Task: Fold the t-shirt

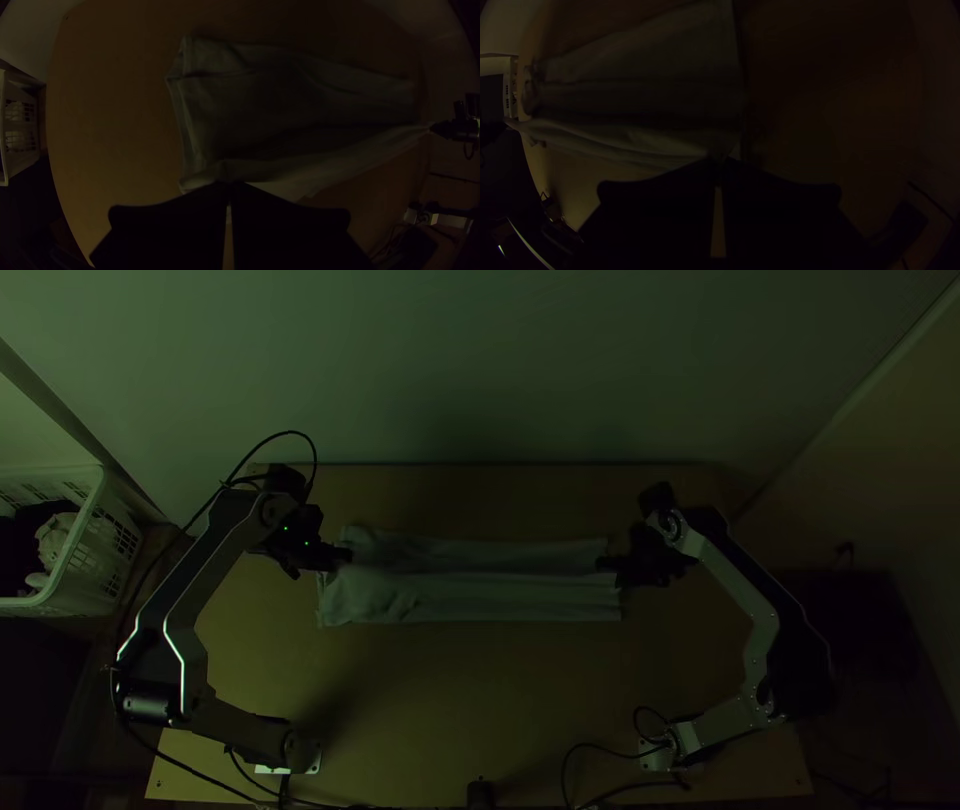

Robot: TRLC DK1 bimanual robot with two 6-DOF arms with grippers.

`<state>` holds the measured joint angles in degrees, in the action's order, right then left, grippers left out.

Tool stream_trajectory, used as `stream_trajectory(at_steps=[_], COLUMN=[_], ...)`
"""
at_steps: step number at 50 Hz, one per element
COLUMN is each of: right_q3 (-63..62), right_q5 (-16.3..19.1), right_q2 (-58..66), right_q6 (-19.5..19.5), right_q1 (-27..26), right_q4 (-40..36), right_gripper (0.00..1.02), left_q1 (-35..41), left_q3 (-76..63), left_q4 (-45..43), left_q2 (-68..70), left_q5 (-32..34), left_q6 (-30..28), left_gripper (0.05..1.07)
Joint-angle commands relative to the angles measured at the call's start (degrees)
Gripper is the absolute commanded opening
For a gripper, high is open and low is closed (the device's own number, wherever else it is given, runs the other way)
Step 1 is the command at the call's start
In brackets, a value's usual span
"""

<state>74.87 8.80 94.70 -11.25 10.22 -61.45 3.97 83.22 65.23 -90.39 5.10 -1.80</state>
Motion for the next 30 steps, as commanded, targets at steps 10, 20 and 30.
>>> stream_trajectory(at_steps=[10,20,30], right_q3=[10.8,15.7,14.9], right_q5=[-0.5,-1.1,-1.2], right_q2=[11.1,16.4,16.3], right_q6=[1.1,0.6,0.8], right_q1=[-1.8,-3.1,-4.4], right_q4=[1.2,6.7,12.2], right_gripper=[0.03,0.36,0.93], left_q1=[-1.7,-1.9,-3.9], left_q3=[10.4,13.9,13.5], left_q4=[1.0,0.7,-4.1], left_q2=[-9.5,-14.0,-13.6], left_q5=[-0.4,0.1,6.4], left_q6=[-1.4,-0.4,0.1], left_gripper=[0.08,0.79,1.03])
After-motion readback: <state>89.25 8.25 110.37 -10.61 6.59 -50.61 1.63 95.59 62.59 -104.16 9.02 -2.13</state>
